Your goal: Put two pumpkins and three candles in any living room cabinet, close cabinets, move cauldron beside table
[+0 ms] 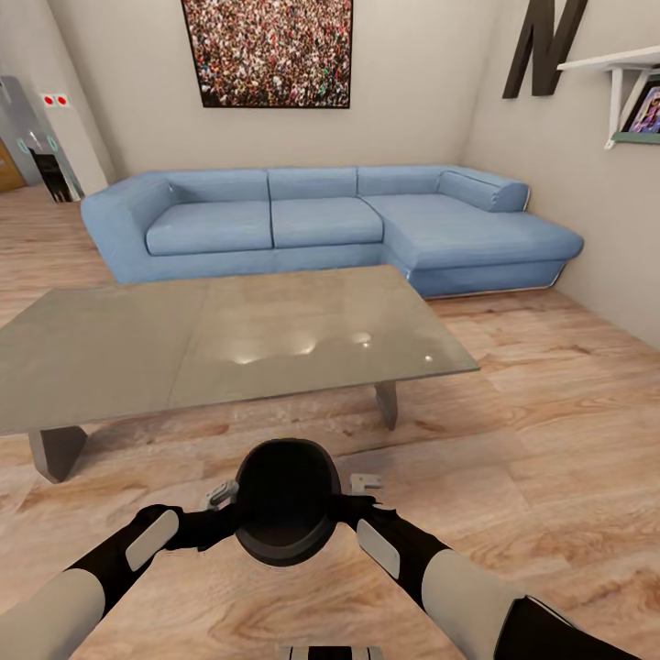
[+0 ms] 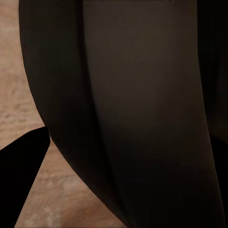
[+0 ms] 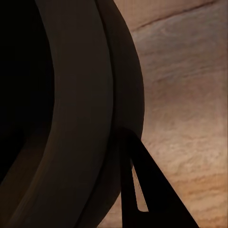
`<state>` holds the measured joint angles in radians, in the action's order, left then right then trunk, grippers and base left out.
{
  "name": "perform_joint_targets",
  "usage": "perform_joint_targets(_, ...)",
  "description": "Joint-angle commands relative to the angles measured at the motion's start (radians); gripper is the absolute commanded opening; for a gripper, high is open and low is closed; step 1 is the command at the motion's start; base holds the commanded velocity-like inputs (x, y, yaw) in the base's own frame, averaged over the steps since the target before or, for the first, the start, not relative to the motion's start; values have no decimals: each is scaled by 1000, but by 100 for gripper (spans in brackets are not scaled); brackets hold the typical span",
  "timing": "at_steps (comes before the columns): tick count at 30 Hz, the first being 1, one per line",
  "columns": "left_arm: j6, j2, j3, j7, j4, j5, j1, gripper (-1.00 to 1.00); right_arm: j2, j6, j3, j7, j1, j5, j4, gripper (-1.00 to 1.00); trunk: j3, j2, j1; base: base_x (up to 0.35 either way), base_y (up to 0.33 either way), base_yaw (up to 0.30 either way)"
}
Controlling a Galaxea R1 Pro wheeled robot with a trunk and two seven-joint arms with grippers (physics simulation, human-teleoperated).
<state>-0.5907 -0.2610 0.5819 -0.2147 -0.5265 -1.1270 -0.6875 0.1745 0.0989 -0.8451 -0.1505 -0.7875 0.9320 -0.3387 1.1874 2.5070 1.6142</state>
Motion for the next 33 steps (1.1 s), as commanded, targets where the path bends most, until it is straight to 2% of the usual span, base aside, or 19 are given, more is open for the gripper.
perform_joint_targets(1,0,-1,1,-3,0,2,-1,-100,0,2,-9,39,-1,5,-17,-100,1,0,0,301,0,0)
perform_joint_targets(11,0,-1,1,-3,0,1,-1,-100,0,2,-9,40,-1,5,-17,-100,1,0,0,268,0,0)
perform_joint_targets(20,2,-1,1,-4,0,1,-1,-100,0,2,-9,40,-1,5,-17,-100,1,0,0,32,0,0)
perform_joint_targets(30,2,-1,1,-3,0,2,-1,-100,0,2,-9,40,-1,5,-17,-100,39,3,5,0,0,0)
perform_joint_targets(33,2,-1,1,-3,0,1,-1,-100,0,2,-9,40,-2,5,-17,-100,39,3,5,0,0,0)
